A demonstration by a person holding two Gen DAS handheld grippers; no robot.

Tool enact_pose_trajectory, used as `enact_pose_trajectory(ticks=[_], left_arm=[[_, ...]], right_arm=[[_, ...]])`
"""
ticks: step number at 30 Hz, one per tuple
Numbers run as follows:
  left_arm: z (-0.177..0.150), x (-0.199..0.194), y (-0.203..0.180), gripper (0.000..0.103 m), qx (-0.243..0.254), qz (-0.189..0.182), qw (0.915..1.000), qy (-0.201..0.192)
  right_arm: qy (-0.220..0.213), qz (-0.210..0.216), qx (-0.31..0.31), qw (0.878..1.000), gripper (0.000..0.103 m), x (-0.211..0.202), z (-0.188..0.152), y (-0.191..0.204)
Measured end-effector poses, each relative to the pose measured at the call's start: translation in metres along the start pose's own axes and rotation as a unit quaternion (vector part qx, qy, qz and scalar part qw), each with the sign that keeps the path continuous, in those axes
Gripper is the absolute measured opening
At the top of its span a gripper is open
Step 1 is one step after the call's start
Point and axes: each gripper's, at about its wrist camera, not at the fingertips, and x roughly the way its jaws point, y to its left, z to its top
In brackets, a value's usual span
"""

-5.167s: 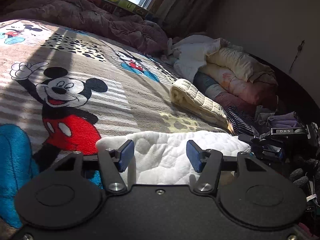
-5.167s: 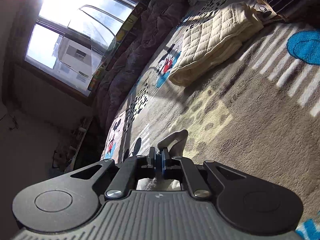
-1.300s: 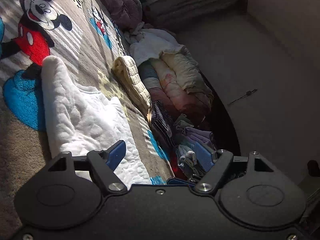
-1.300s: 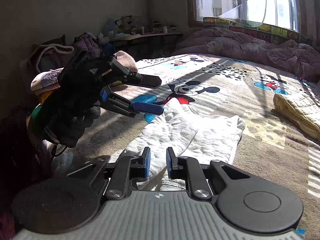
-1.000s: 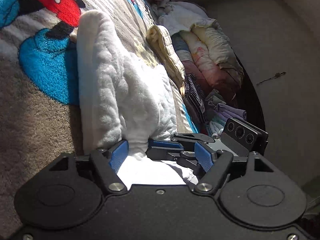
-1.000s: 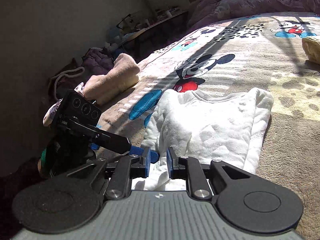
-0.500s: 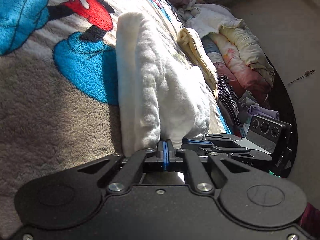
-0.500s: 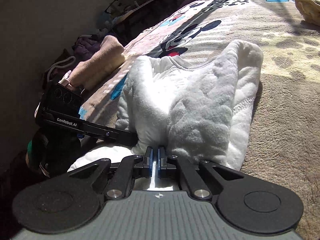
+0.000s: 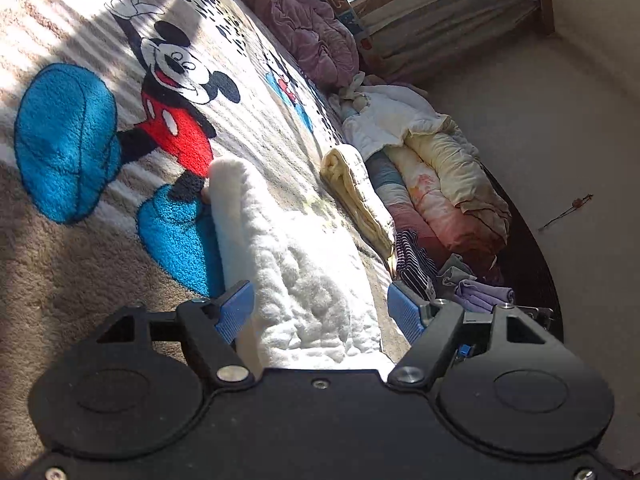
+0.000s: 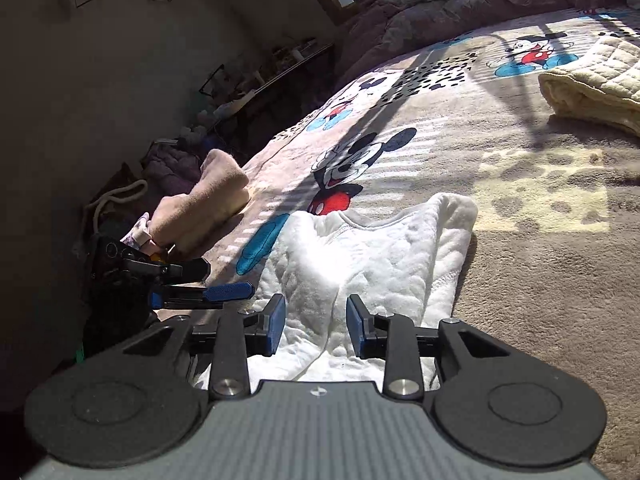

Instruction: Fold clothes

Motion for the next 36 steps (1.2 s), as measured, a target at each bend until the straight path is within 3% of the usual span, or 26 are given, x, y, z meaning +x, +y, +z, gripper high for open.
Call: enact_pose_trajectory(ticks=[4, 6, 9, 16, 18, 20, 22, 25, 31, 36], left_arm=[[0.024, 0.011, 0.018, 0.073, -0.005, 0.031, 0.9995, -0.008], [0.037, 0.021, 0.027, 0.073, -0.004, 0.035, 0.9994, -0.005], [0.047, 0.030, 0.038, 0.073, -0.017, 0.017, 0.9997, -0.004], [0.068, 0.051, 0.056, 0.071, -0.032, -0.011, 0.9994, 0.003], [0.069, 0.061, 0.053, 0.058, -0.013, 0.002, 0.9998, 0.013], [0.068, 0.065, 0.051, 0.044, -0.001, 0.008, 0.9998, 0.017], [0.067, 0.065, 0.049, 0.040, 0.007, 0.008, 0.9998, 0.015], [0.064, 0.055, 0.037, 0.033, 0.035, -0.009, 0.9993, -0.006], [0.047, 0.020, 0.000, 0.033, 0.094, -0.064, 0.9924, -0.047], [0.017, -0.019, -0.034, 0.033, 0.136, -0.102, 0.9839, -0.055]], right_arm=[[-0.036, -0.061, 0.041, 0.997, 0.059, 0.004, 0.013, -0.037], [-0.036, -0.069, 0.061, 0.995, 0.062, 0.016, 0.018, -0.055], [-0.030, -0.063, 0.091, 0.993, 0.068, 0.038, 0.025, -0.082], [-0.041, 0.010, 0.159, 0.986, 0.069, 0.075, 0.047, -0.128], [-0.027, 0.027, 0.150, 0.988, 0.069, 0.086, 0.050, -0.128], [-0.012, 0.037, 0.131, 0.991, 0.064, 0.094, 0.051, -0.124], [-0.002, 0.032, 0.107, 0.994, 0.042, 0.099, 0.049, -0.116], [-0.009, 0.031, 0.079, 0.996, 0.026, 0.096, 0.047, -0.104], [-0.060, 0.054, 0.036, 0.996, 0.024, 0.055, 0.052, -0.072], [-0.092, 0.074, -0.001, 0.993, 0.024, 0.010, 0.043, -0.037]])
